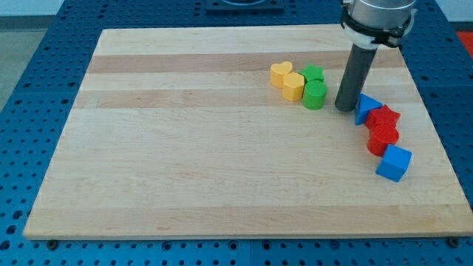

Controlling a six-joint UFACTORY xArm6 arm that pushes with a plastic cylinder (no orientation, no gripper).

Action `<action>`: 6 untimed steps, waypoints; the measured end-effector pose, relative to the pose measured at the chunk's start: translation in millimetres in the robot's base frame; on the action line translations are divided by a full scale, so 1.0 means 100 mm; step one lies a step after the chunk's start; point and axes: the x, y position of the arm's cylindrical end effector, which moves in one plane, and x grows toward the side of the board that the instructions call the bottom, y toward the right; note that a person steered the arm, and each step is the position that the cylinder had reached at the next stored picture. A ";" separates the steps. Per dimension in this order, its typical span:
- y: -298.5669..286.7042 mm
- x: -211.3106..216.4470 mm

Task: Slide the triangle to the bottom left of the board

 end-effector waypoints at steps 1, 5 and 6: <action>0.00 0.00; 0.93 -0.29; 0.88 -0.08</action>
